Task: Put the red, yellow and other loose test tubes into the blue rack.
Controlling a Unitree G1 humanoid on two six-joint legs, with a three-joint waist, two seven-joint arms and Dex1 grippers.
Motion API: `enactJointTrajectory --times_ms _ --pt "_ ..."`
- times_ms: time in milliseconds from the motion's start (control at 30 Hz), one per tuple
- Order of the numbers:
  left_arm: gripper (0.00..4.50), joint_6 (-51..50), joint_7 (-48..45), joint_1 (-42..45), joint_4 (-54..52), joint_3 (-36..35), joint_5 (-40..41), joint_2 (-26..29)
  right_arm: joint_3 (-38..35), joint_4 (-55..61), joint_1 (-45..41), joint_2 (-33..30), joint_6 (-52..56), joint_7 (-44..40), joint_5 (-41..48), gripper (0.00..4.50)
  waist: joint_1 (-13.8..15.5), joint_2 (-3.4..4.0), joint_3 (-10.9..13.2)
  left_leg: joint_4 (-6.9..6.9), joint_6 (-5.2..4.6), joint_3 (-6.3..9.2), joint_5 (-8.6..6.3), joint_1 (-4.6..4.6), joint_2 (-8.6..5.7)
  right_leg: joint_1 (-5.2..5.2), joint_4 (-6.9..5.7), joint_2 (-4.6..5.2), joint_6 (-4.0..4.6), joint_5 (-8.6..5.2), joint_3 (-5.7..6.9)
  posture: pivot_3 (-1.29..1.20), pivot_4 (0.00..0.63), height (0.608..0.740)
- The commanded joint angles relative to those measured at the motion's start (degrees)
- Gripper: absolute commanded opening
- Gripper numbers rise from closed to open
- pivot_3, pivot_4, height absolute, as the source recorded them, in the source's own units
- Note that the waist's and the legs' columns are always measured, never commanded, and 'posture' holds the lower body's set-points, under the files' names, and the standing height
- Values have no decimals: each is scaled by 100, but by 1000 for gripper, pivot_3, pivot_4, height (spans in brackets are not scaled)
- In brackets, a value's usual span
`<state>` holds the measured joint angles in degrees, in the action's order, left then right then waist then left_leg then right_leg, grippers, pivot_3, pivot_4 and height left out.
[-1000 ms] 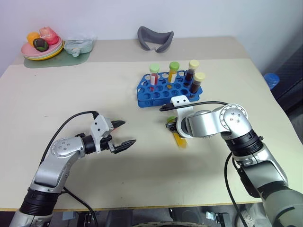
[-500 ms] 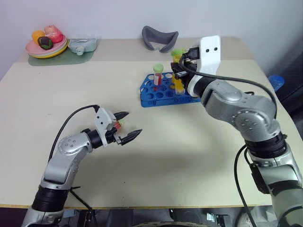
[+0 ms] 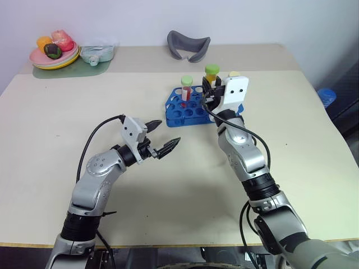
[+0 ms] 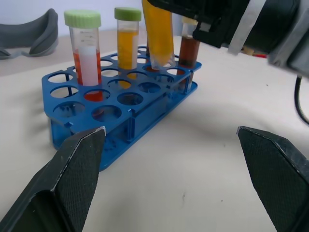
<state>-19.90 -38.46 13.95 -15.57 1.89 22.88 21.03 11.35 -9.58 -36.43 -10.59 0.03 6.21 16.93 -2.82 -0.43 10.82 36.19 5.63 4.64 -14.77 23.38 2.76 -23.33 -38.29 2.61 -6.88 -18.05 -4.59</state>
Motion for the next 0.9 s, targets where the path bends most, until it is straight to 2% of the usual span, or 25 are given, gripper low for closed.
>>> enactJointTrajectory --times_ms 33,333,900 --pt "4500 -156 76 -59 -491 -104 237 1 -317 -148 -10 212 -419 -175 -283 777 0 0 0 0 0 0 0 0 0 0 0 0 0 0 0 0 150 740" --pt "4500 -465 93 -59 -677 -262 538 128 -734 -751 84 592 -834 -362 -699 777 -49 0 0 0 3 0 2 -2 0 1 -4 0 0 0 0 0 150 740" --pt "4500 -134 -74 -272 -526 -210 492 137 -1114 -1584 -162 877 -1374 -580 -1031 777 -116 1 0 0 33 2 18 -11 -1 9 -13 1 0 0 0 0 150 740"
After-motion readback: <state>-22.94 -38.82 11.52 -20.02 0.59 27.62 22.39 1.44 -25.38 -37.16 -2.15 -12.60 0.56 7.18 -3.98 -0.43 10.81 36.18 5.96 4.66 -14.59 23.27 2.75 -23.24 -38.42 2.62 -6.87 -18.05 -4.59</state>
